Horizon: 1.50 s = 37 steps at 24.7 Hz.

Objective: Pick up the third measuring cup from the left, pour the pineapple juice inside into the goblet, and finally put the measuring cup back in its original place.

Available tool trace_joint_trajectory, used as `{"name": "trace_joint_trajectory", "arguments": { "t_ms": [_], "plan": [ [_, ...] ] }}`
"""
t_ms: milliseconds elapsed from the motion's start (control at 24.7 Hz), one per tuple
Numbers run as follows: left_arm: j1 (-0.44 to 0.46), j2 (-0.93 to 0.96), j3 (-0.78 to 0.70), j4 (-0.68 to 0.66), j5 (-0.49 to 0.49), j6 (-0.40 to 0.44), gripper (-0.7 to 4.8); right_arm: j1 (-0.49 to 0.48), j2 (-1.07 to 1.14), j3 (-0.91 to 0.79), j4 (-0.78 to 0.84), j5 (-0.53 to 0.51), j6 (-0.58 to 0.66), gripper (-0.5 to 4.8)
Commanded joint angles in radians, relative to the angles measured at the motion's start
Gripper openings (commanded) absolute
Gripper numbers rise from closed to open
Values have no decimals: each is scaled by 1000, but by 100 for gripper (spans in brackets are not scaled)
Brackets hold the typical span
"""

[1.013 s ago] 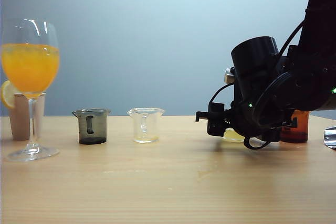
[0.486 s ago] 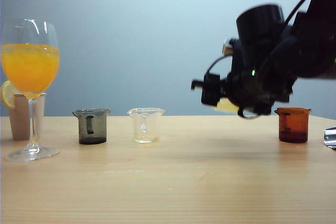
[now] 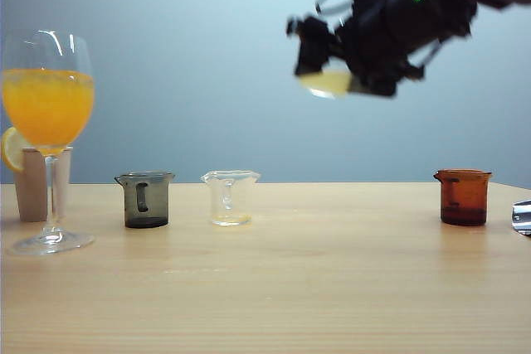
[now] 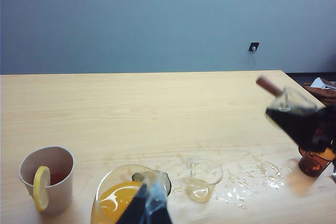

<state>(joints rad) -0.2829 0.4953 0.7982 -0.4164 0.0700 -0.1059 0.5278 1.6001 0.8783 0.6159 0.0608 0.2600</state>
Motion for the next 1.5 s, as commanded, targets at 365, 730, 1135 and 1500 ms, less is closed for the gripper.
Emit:
{"name": "trace_joint_trajectory", "arguments": {
  "t_ms": [365, 730, 1135, 1500],
  "plan": [
    [0, -1, 6, 2, 18, 96, -5, 112, 5, 417, -351, -117, -86, 44],
    [0, -1, 15, -57, 21, 95, -5, 204, 149, 589, -388, -148, -144, 44],
    [0, -1, 25, -107, 19, 110, -5, 280, 258, 724, -444, -199, -285, 44],
    [0, -1, 25, -107, -5, 118, -5, 293, 301, 747, -452, -205, -344, 44]
  ]
}}
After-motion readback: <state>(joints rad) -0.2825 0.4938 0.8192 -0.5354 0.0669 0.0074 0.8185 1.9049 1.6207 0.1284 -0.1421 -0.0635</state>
